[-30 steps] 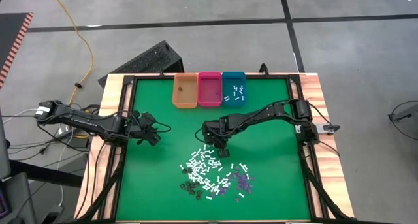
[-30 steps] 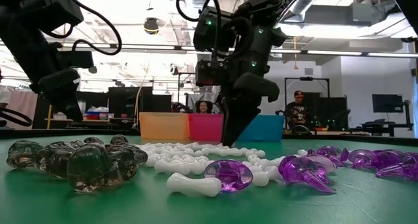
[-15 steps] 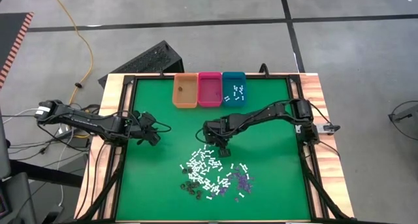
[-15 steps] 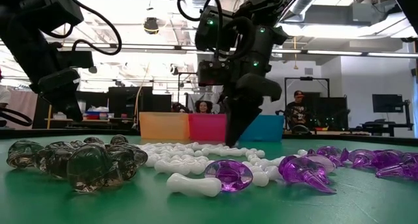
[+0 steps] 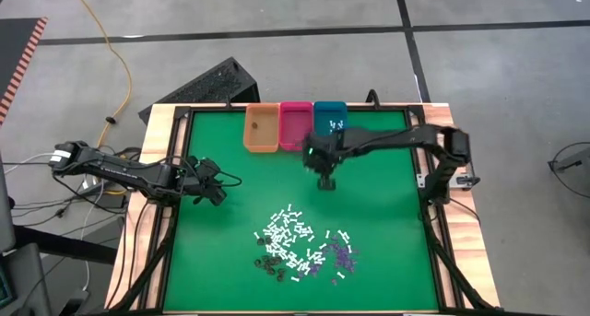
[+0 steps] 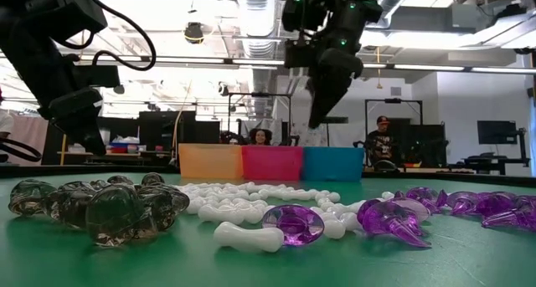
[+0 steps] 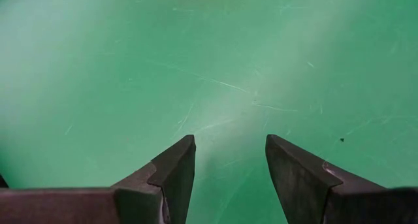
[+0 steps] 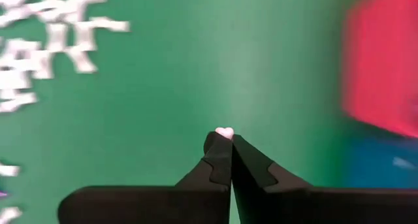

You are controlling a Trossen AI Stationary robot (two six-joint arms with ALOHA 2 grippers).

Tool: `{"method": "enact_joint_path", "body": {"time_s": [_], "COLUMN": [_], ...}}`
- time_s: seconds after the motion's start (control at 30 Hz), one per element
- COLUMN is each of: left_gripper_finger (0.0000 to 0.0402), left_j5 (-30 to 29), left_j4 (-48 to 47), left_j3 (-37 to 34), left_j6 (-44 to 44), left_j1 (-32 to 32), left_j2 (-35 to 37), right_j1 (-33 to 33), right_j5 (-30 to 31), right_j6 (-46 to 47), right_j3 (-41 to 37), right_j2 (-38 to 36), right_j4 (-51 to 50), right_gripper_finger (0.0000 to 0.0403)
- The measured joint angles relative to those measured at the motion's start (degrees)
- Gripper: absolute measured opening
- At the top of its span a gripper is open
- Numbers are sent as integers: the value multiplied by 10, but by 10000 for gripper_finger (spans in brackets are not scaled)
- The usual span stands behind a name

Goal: Sort Halloween decoration
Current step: Put the white bone toy into the blue bin

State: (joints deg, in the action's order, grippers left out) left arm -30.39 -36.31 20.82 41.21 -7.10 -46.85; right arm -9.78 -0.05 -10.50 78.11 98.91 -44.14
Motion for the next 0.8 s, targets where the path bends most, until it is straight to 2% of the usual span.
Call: {"method": "enact_joint_path", "body": {"time_s": [0.23, 0.43, 0.57, 0.8], "left_gripper_finger": [179, 179, 179, 179], "left_j5": [0, 0, 0, -1], "left_j4": [0, 0, 0, 0], "left_j3": [0, 0, 0, 0], "left_j6": [0, 0, 0, 0], "left_j1": [0, 0, 0, 0], "left_j2": [0, 0, 0, 0], "right_j1": [-127, -213, -236, -246], "right_j5": [20, 23, 47, 48], "right_j6": [-3, 47, 37, 31], "right_j3": [1, 1, 1, 1], "right_j2": [-44, -16, 12, 13], "right_j4": [1, 9, 5, 8], "right_gripper_finger": [24, 49, 70, 129]}}
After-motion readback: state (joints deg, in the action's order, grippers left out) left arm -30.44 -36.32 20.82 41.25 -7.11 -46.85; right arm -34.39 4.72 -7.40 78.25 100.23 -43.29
